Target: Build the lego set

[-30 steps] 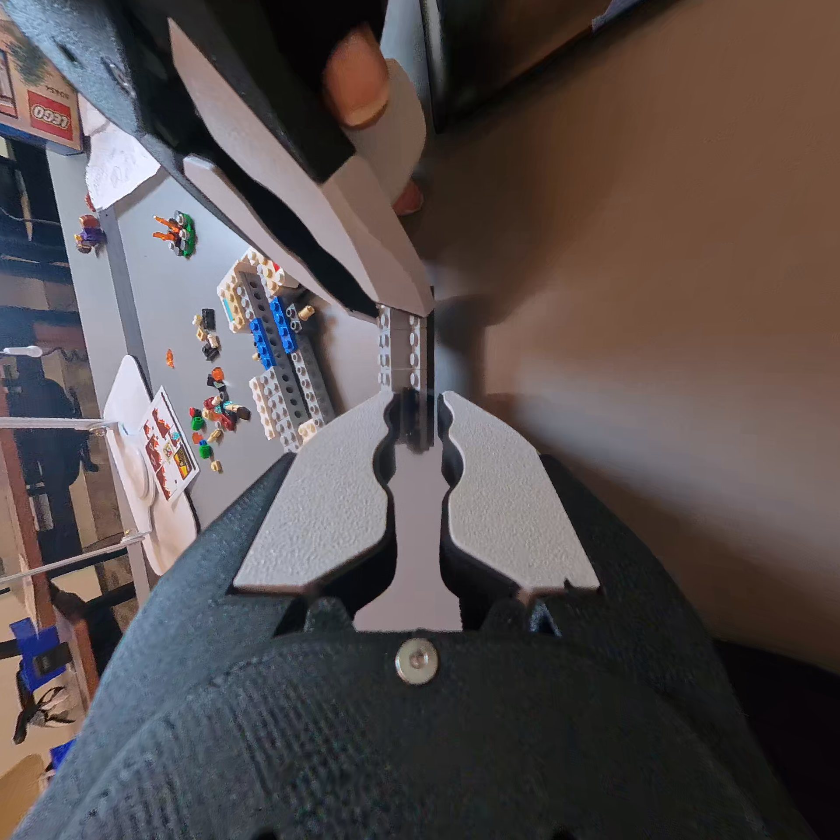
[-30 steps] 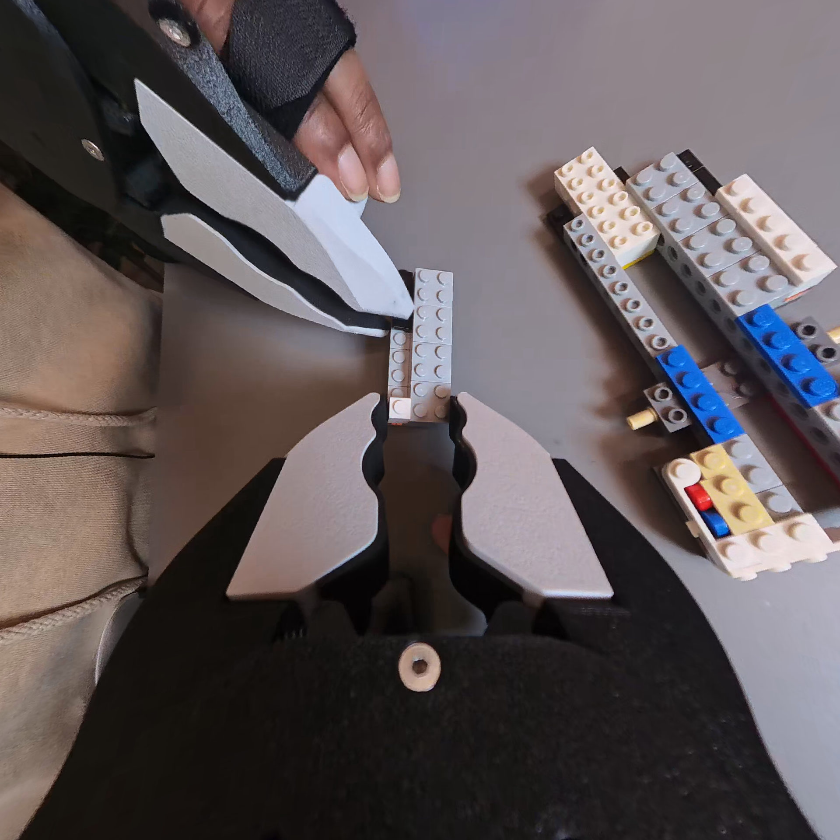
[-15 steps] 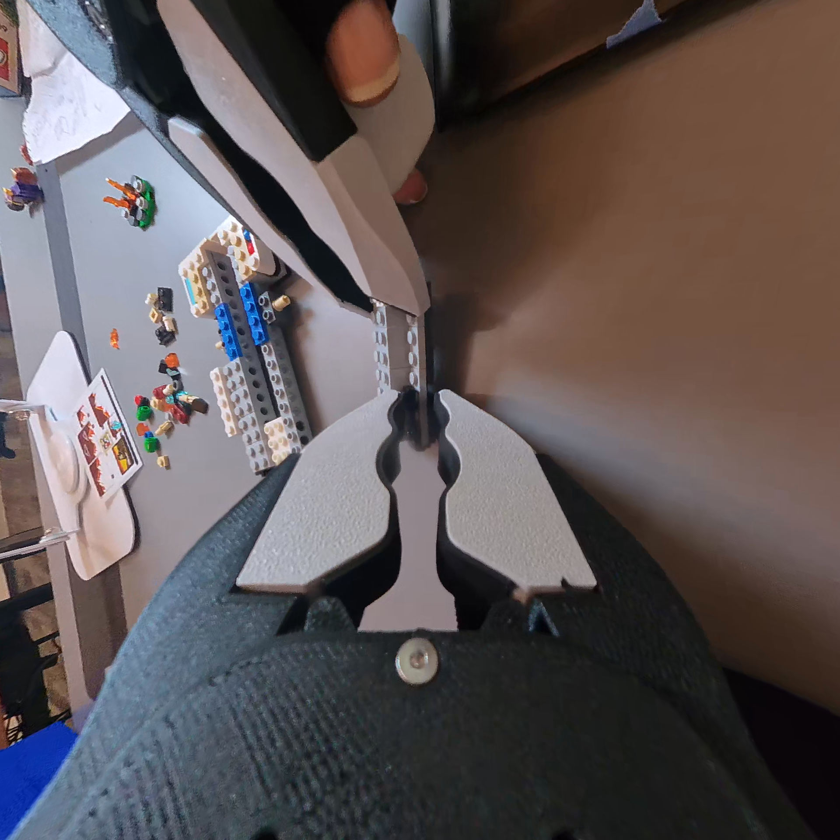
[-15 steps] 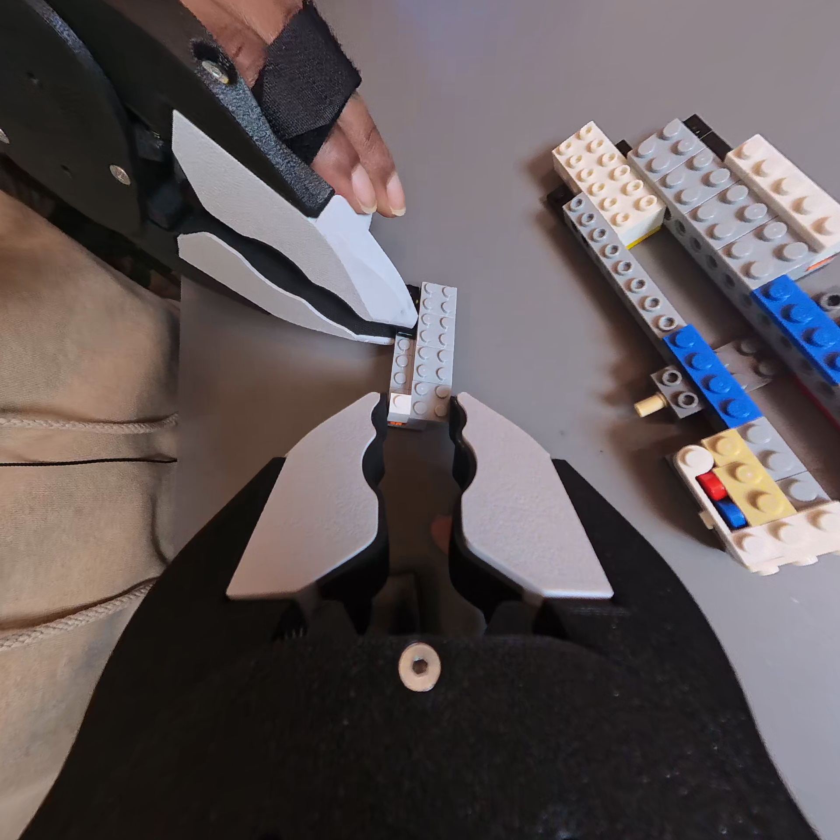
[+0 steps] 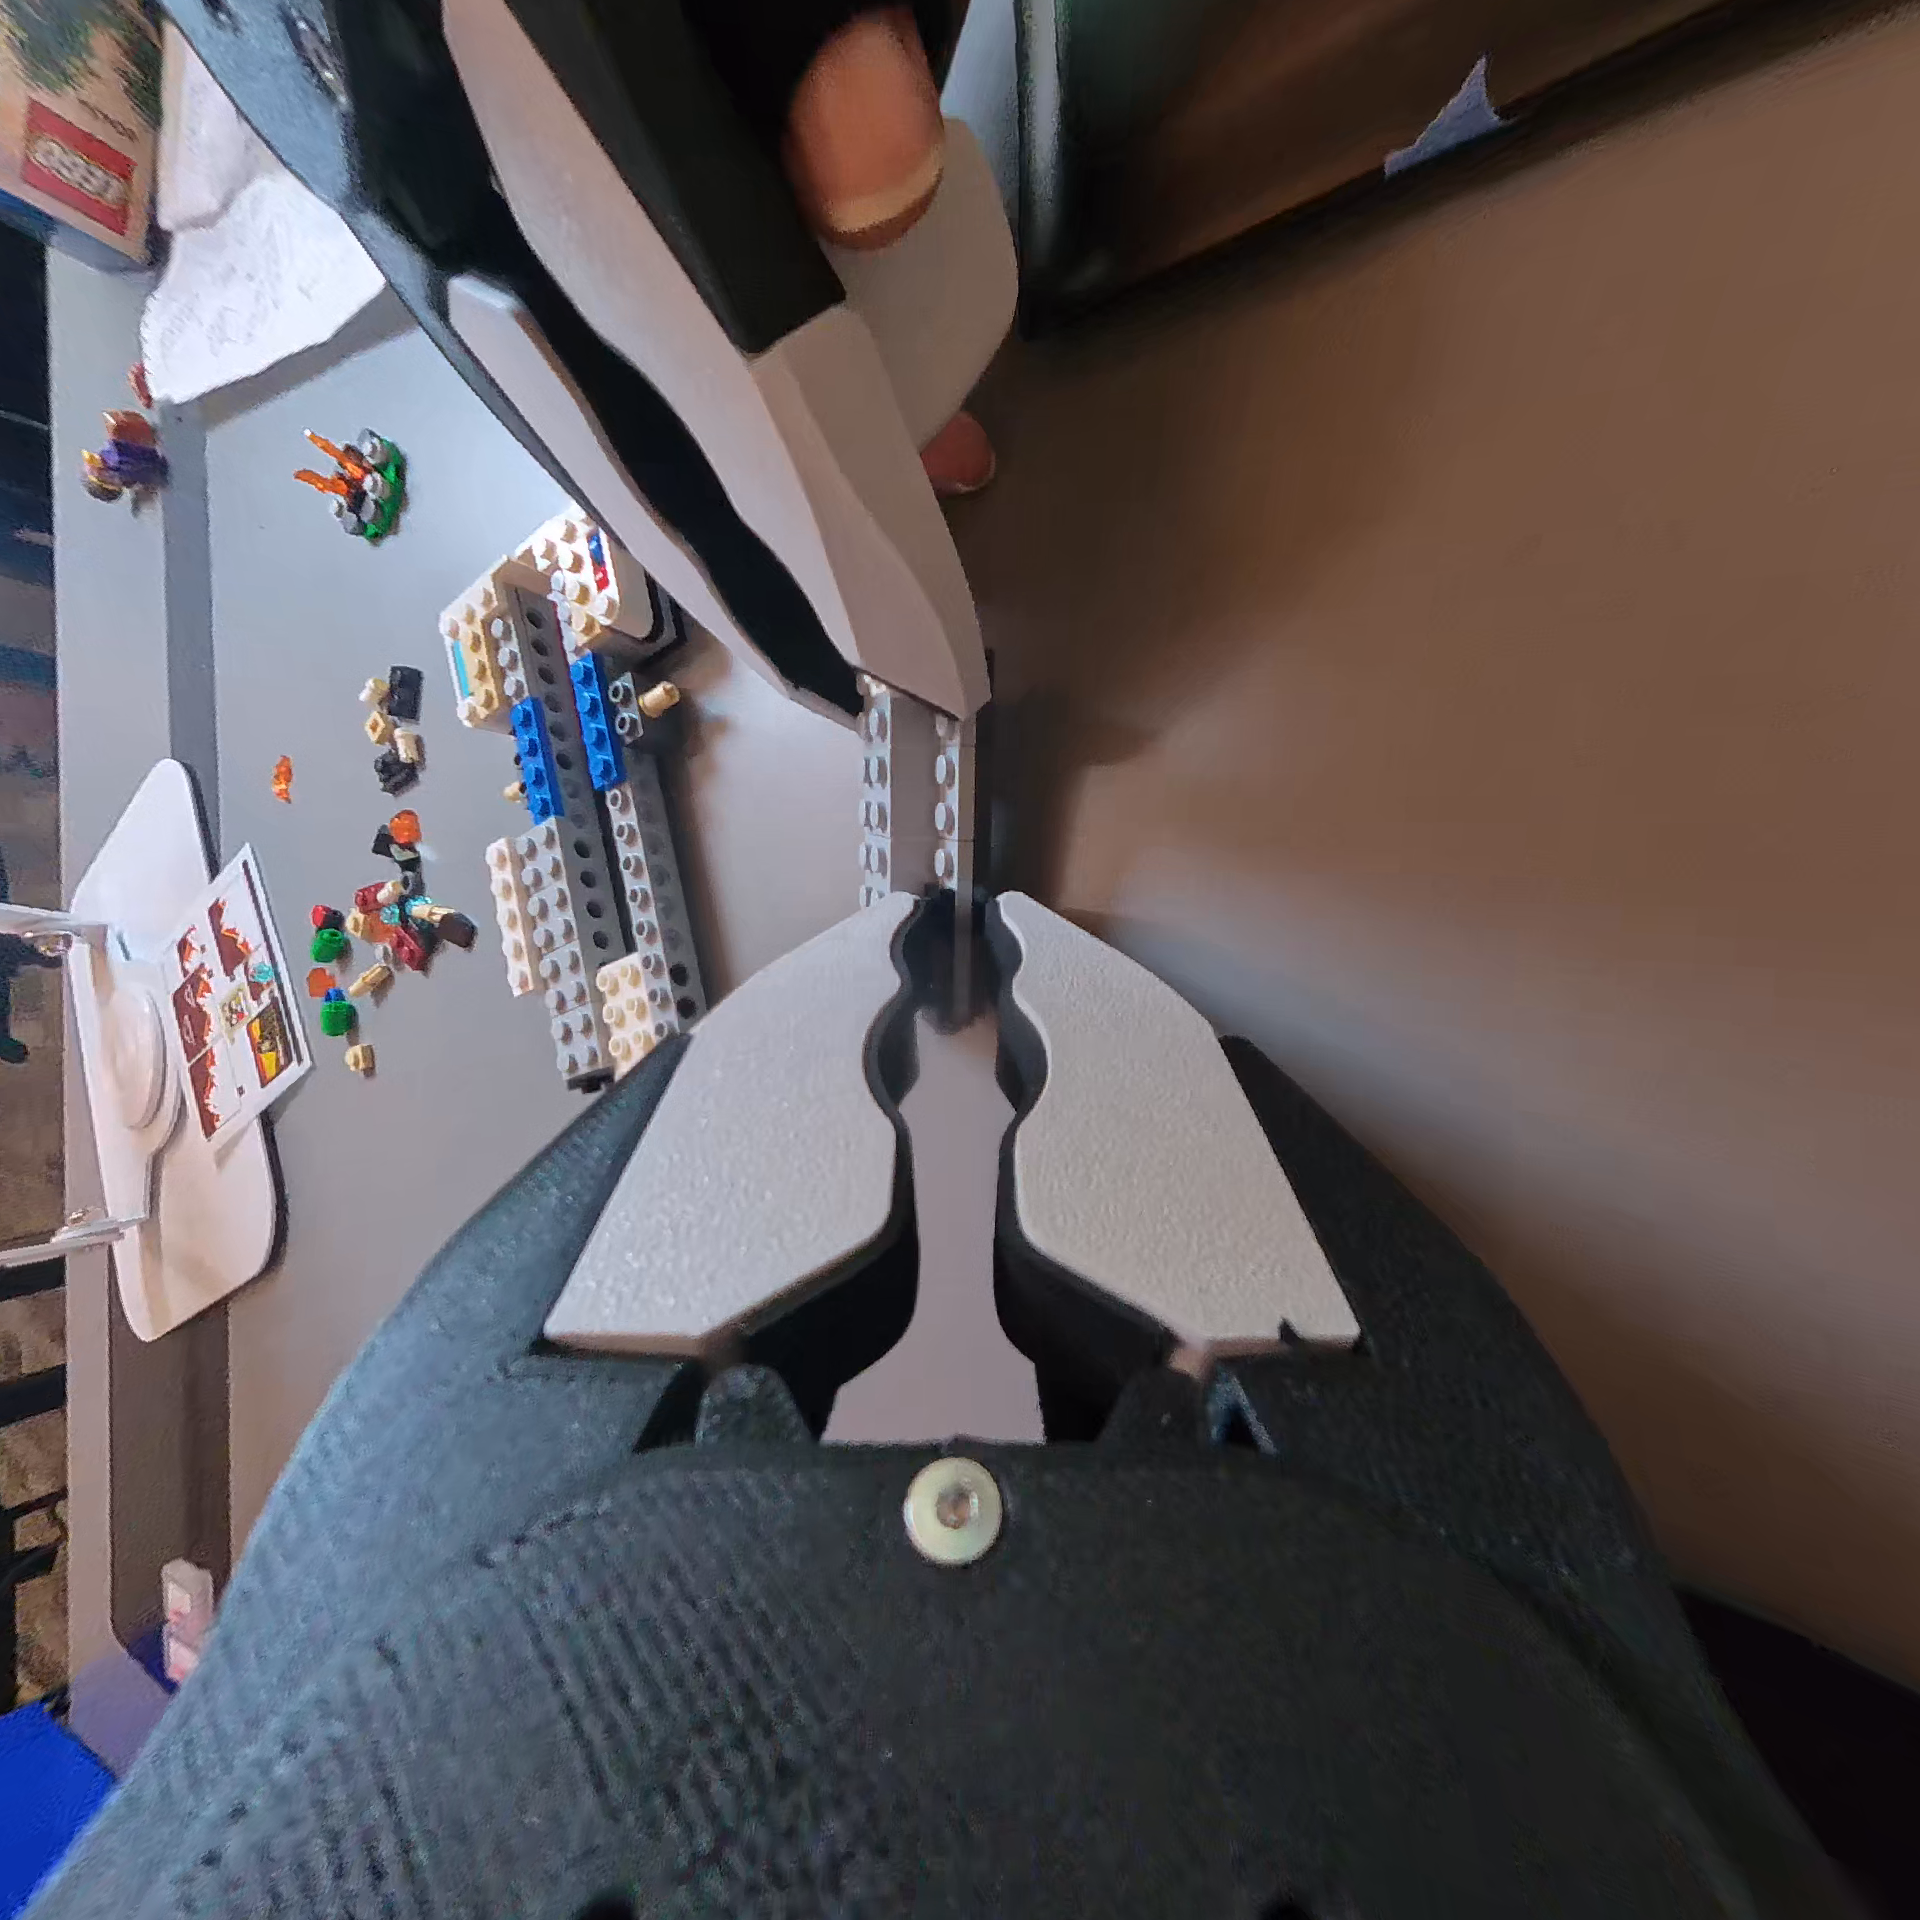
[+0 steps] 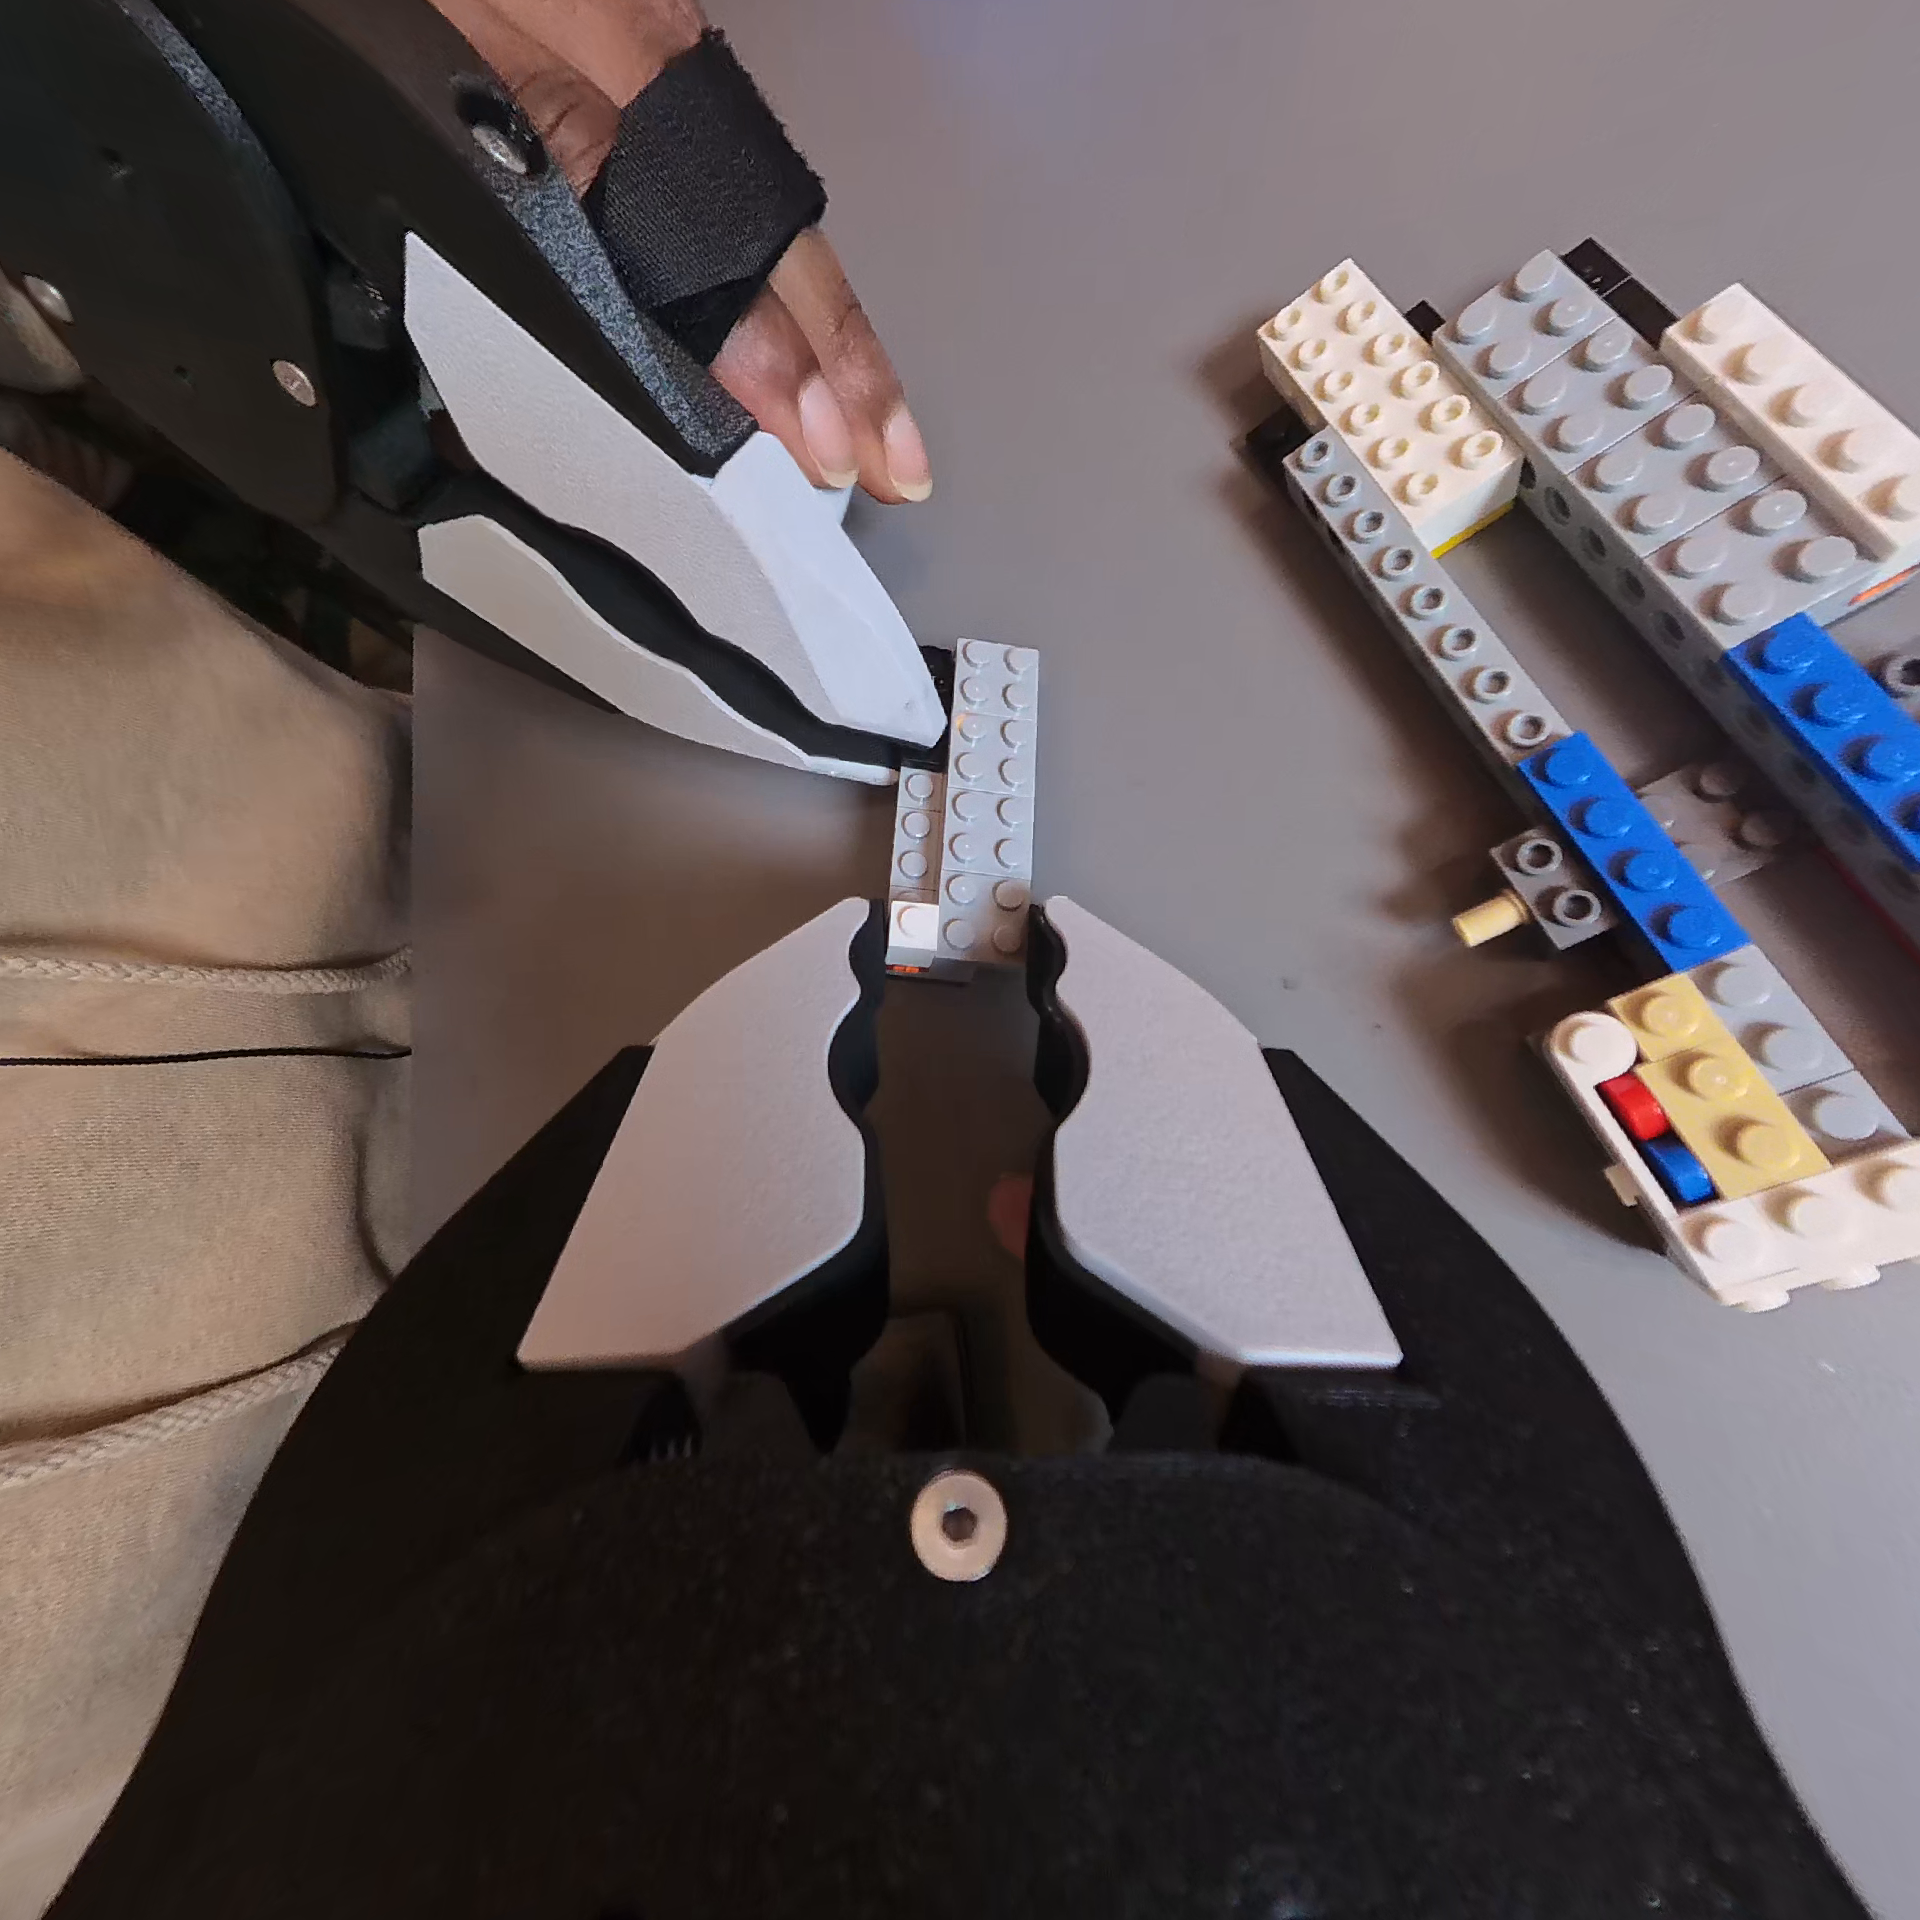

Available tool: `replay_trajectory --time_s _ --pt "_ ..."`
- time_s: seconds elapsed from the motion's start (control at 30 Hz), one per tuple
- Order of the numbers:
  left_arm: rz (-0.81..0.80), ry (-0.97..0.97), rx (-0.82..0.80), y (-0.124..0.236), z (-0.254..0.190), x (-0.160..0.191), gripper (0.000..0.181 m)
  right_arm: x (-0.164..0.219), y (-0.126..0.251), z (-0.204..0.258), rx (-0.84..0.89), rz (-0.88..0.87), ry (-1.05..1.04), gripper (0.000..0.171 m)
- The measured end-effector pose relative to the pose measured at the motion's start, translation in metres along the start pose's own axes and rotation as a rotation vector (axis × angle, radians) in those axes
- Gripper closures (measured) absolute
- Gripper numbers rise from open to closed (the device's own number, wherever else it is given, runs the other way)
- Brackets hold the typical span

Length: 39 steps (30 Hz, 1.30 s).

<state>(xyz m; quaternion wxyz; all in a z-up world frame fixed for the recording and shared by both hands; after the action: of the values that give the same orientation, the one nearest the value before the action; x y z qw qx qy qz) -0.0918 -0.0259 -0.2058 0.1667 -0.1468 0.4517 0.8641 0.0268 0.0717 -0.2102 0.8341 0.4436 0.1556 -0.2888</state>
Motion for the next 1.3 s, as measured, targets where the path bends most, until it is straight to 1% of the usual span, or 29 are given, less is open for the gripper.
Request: replay_trajectory --time_s 0.03,0.1,0.2,0.27,0.33,0.43,0.7,0.83,0.93,1.17,1.3 --pt "-0.017 0.014 -0.009 0.002 -0.001 0.001 0.171 0.000 0.000 0.001 0.003 0.000 0.009 0.145" --pt "-0.078 0.099 -0.013 0.010 0.001 0.000 0.150 0.000 -0.001 0.002 0.028 0.000 0.032 0.145" --pt "-0.171 0.307 -0.006 0.024 0.007 0.003 0.136 0.001 0.000 0.005 0.103 -0.007 0.113 0.146" --pt "-0.208 0.409 -0.007 0.027 0.009 0.013 0.131 0.001 0.001 0.007 0.153 -0.012 0.180 0.146" --pt "-0.210 0.480 0.023 0.024 0.011 0.025 0.125 0.001 0.000 0.011 0.160 -0.020 0.244 0.145" --pt "-0.212 0.527 0.083 0.016 0.012 0.035 0.121 -0.001 -0.002 0.015 0.165 -0.034 0.285 0.145" --pt "-0.239 0.488 0.142 -0.002 0.012 0.035 0.125 -0.005 0.001 0.020 0.161 -0.120 0.350 0.146" --pt "-0.248 0.464 0.131 -0.003 0.012 0.031 0.135 -0.005 0.003 0.023 0.162 -0.134 0.383 0.145" --pt "-0.250 0.445 0.131 -0.003 0.014 0.032 0.147 -0.004 0.004 0.024 0.169 -0.134 0.401 0.145" --pt "-0.232 0.360 0.173 -0.009 0.028 0.033 0.150 -0.006 0.014 0.024 0.241 -0.175 0.456 0.145" --pt "-0.233 0.337 0.153 -0.022 0.029 0.035 0.150 -0.002 0.012 0.017 0.311 -0.144 0.462 0.145"
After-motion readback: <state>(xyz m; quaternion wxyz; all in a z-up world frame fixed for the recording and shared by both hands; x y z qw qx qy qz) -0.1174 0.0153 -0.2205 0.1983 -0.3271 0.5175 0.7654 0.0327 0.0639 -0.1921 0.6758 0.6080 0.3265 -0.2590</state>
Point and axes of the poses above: each gripper's, where its closed fingertips meet, y back along the fingers, x out of its underside, z = x × y across the jaws, the point moved 9 cm from there along y, back along the fingers, and after that the axes turned 8 degrees about -y, right-handed, at the moved point
